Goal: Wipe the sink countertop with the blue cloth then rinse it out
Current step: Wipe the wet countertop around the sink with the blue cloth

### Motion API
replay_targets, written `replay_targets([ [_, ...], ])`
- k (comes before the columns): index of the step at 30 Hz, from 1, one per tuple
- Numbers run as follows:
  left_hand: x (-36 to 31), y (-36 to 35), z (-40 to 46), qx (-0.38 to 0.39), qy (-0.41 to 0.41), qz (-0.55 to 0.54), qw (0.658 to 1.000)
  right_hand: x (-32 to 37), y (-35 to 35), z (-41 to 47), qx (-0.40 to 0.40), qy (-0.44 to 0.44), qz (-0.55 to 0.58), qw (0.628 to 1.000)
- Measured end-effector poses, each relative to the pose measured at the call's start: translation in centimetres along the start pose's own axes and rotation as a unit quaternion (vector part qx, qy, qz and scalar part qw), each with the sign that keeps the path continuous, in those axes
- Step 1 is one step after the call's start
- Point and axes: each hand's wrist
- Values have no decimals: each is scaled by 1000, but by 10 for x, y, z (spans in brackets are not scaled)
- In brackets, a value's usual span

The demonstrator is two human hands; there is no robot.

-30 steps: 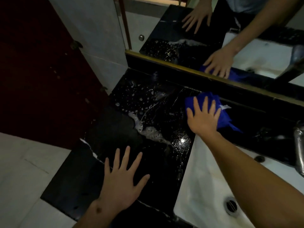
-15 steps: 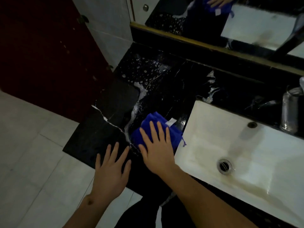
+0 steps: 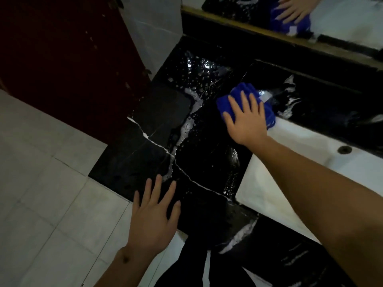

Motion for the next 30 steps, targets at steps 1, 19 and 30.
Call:
replay_targets([
  [1,1,-1,0,-3,-6,2,1000,5,1,0,2,-18,5,1000],
  [19,-8,-7,-30,-3,-29,105,994,107,-43,-286,-31,26,73,996],
  [30,-119,-68,-85,21,-218,119,968,-19,-28,-379,-33,-128,45,990],
])
Point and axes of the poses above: each hand's wrist, its own z-axis towards the middle knuckle, its own y-axis out of the back of the hand, x = y × z, and after that the axes turned 4 degrees about y, right-handed
